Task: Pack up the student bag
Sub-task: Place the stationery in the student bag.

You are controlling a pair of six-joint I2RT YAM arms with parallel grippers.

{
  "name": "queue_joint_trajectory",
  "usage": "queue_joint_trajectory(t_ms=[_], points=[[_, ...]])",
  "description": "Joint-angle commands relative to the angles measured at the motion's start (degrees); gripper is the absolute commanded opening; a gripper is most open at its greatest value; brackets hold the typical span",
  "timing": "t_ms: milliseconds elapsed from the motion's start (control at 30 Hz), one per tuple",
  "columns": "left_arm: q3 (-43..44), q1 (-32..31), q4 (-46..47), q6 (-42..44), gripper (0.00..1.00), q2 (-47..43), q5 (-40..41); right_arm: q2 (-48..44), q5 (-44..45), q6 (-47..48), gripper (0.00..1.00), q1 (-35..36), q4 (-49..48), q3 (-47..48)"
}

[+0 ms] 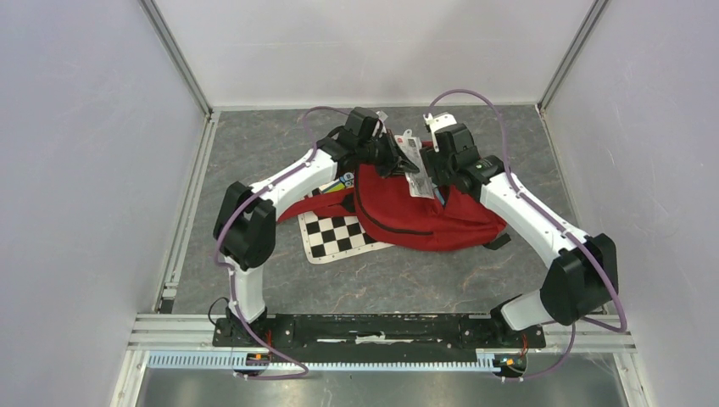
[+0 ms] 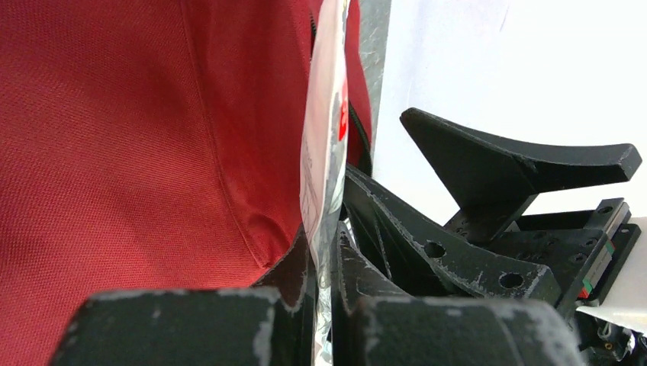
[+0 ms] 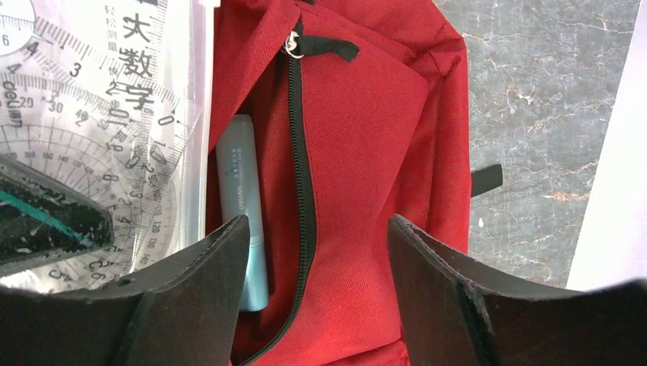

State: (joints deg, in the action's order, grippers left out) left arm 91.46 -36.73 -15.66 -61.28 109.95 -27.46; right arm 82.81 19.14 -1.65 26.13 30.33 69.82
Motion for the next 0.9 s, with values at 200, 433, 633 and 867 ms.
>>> queue_joint_trajectory(t_ms=[200, 433, 633, 867], points=[[9.3, -0.61, -7.13, -1.5, 0.02, 6.01, -5.59, 2.18, 3.16, 1.19, 0.51, -1.6, -3.39, -1.32], [10.98, -1.74, -10.84, -1.57, 0.02, 8.0, -7.99, 1.79, 4.82, 0.16, 0.02, -3.22, -4.69, -1.36], [10.85, -3.62, -11.65, -2.0, 0.02, 8.99, -11.78, 0.78, 4.71, -0.89, 0.0, -4.42, -7.58, -1.34], [10.67, -4.55, -12.21, -2.5, 0.02, 11.56, -12.55, -0.25, 1.13, -0.78, 0.0, -4.42, -10.28, -1.68]])
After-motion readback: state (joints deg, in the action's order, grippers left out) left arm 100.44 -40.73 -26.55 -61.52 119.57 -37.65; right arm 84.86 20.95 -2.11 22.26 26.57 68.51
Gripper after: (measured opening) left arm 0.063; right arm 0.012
